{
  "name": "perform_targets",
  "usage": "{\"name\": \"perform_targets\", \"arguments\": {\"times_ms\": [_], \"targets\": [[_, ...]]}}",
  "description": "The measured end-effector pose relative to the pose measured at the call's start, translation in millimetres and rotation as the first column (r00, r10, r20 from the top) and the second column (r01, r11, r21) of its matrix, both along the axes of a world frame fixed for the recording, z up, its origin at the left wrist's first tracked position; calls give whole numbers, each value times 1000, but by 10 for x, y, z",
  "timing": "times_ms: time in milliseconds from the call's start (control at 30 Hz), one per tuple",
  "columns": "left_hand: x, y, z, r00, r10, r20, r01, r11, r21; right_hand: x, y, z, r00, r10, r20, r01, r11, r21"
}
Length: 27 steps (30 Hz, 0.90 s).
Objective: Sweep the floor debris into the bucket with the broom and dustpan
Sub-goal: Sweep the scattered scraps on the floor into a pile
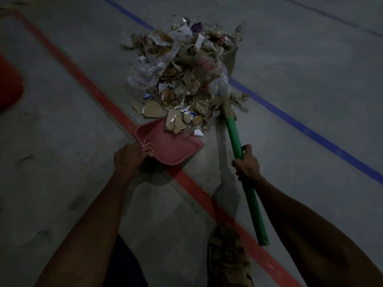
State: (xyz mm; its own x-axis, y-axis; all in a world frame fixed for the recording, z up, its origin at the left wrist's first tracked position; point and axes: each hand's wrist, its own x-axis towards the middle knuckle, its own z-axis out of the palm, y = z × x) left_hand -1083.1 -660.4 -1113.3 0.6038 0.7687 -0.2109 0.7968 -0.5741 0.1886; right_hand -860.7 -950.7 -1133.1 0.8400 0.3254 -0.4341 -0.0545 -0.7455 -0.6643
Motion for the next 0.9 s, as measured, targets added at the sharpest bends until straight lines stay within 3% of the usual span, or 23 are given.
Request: {"name": "perform_targets", "arguments": {"times_ms": [167, 367, 600, 900], "targets": [[110, 146, 1, 1000, -25, 18, 24, 999, 35, 92, -120, -117, 992, -95, 88, 93, 995, 29], [312, 252, -87, 997, -73, 26, 71, 996, 57, 536, -23, 4, 974, -117, 196, 138, 986, -97], [754, 242, -102, 990, -141, -5, 141, 987, 83, 713, -34, -94, 977, 107, 186, -66, 975, -213], [997, 479, -212, 976, -215, 26, 213, 975, 63, 393, -124, -302, 964, 252, 84, -240, 963, -125]]}}
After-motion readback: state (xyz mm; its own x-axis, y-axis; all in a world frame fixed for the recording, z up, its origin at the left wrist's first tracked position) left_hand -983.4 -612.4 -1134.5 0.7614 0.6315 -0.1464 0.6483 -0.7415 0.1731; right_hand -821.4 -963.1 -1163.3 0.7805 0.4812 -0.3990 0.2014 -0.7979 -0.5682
